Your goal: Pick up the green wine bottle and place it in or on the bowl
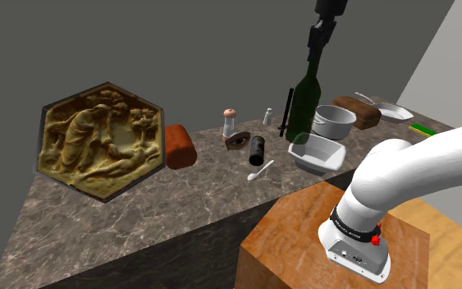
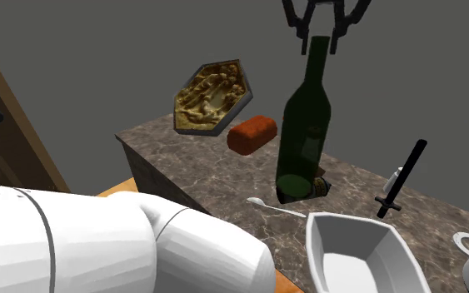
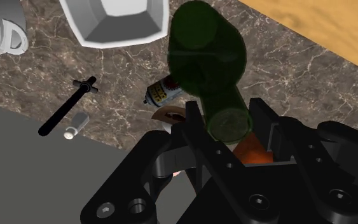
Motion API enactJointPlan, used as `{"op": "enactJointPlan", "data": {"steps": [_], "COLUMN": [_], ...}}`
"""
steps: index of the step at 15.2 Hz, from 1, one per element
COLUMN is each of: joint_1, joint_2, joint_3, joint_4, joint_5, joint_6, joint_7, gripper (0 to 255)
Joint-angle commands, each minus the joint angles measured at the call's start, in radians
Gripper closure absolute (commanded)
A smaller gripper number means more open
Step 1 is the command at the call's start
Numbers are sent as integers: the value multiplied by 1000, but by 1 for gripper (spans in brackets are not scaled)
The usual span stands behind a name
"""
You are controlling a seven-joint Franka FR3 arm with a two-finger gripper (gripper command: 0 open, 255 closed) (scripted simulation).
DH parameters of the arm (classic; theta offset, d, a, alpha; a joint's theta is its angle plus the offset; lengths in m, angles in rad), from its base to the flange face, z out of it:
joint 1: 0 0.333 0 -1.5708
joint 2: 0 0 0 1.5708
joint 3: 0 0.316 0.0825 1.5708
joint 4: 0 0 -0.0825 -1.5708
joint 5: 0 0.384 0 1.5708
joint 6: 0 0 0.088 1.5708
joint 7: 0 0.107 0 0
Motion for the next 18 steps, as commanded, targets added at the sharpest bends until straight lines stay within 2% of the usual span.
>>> {"op": "enactJointPlan", "data": {"steps": [1, 8, 15, 16, 18], "joint_1": [-7, -20, -12, -11, -16], "joint_2": [11, 92, 240, 256, 231], "joint_3": [-35, -167, -333, -349, -342], "joint_4": [51, 256, 534, 561, 508], "joint_5": [-19, -75, -95, -93, -101], "joint_6": [-34, -132, -231, -239, -211], "joint_7": [-47, -218, -420, -439, -428], "gripper": [255, 255, 255, 255, 255]}}
